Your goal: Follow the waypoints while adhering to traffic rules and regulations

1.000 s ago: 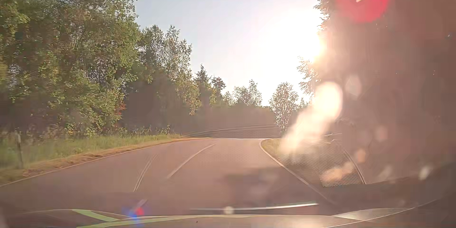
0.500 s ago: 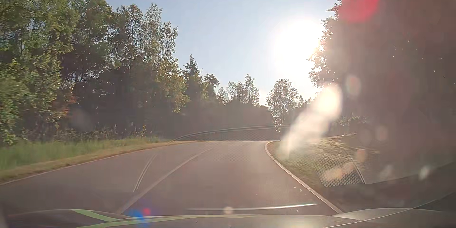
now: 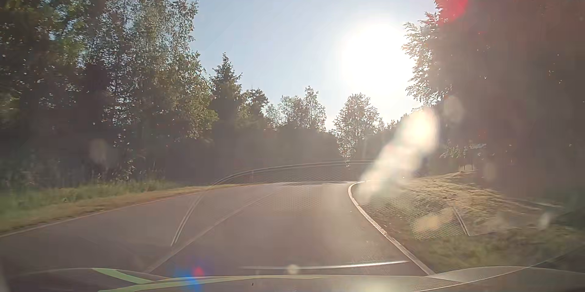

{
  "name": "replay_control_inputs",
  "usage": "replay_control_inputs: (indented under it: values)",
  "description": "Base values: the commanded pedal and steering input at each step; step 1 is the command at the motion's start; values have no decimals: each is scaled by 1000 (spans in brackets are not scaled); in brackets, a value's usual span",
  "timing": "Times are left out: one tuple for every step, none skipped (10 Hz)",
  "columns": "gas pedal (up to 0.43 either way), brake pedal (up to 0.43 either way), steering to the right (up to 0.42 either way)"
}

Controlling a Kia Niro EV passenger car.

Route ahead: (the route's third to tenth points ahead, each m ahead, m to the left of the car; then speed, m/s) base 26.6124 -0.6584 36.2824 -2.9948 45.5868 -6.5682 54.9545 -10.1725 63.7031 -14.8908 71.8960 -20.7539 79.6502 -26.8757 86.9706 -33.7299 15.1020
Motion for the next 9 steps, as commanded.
replay_control_inputs:
  values:
    - [0,0,28]
    - [0,0,32]
    - [0,0,33]
    - [0,0,35]
    - [0,0,37]
    - [0,0,40]
    - [0,0,45]
    - [0,0,45]
    - [0,0,45]
